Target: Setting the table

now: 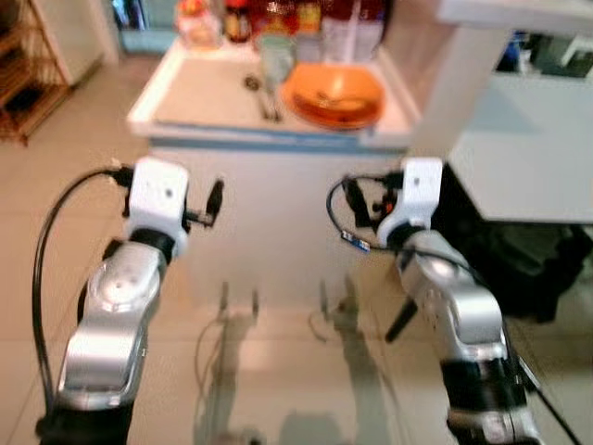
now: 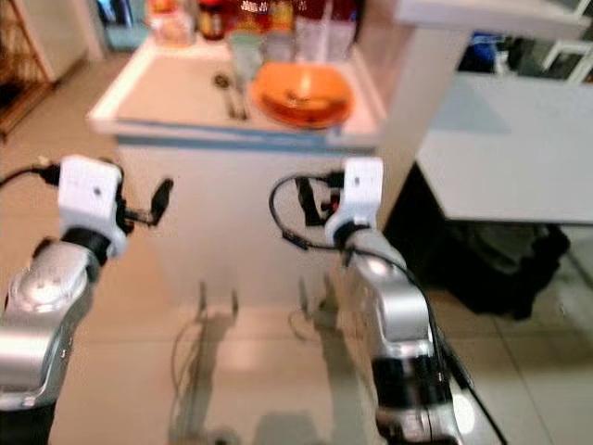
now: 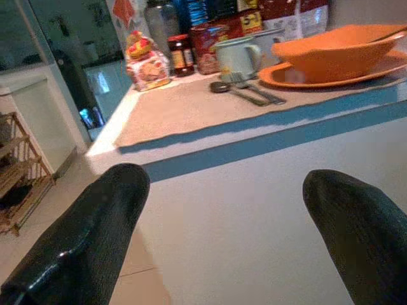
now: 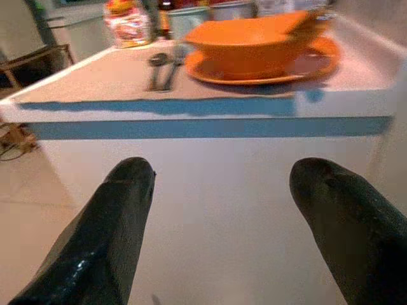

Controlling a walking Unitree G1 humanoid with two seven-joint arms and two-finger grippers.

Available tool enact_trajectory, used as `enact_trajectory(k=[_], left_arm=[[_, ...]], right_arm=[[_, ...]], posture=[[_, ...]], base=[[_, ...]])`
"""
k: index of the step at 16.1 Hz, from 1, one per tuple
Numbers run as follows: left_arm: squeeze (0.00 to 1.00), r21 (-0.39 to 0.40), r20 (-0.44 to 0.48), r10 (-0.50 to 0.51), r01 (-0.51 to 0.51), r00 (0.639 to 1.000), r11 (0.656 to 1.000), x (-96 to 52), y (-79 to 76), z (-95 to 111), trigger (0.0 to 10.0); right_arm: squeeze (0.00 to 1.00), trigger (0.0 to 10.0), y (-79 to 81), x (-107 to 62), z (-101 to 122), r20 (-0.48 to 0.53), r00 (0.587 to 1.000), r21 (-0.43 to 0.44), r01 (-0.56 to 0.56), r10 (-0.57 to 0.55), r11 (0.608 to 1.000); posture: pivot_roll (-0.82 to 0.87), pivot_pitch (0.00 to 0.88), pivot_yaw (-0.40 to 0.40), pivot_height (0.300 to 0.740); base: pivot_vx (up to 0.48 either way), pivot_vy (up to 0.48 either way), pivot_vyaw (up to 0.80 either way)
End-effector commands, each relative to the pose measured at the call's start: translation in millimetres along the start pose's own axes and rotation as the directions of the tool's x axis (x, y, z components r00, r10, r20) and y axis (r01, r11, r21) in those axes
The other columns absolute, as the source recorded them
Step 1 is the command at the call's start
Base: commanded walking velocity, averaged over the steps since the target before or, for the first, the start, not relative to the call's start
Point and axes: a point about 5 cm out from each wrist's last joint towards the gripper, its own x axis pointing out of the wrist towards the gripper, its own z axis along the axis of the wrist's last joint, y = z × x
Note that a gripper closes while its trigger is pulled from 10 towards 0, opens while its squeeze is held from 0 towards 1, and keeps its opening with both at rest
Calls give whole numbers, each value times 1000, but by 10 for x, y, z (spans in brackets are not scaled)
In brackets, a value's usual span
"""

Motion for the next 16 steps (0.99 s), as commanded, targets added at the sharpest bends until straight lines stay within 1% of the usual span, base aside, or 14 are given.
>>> enact_trajectory(k=[1,4,5,13,16], left_arm=[[0,-2,37,7,-7,999,1000,-1,22,87,10000],[0,6,36,10,-10,999,1000,-1,36,97,10000],[0,10,35,10,-11,999,1000,0,40,99,10000],[0,27,33,-2,1,999,1000,15,42,115,10000],[0,30,32,1,-2,999,1000,13,47,115,10000]], right_arm=[[0,10000,24,8,70,21,1000,-23,-13,14,1000],[0,10000,13,19,76,20,1000,-21,-6,7,1000],[0,10000,2,24,74,19,1000,-2,4,-4,1000],[0,10000,4,46,82,19,1000,-11,-3,4,1000],[0,10000,20,40,73,12,999,-23,-32,33,999]], posture=[[51,0,-67,740],[56,0,-68,740],[56,0,-68,740],[60,0,-65,740],[61,0,-68,740]], base=[[435,0,800],[480,0,800],[480,0,0],[480,0,0],[480,0,0]])
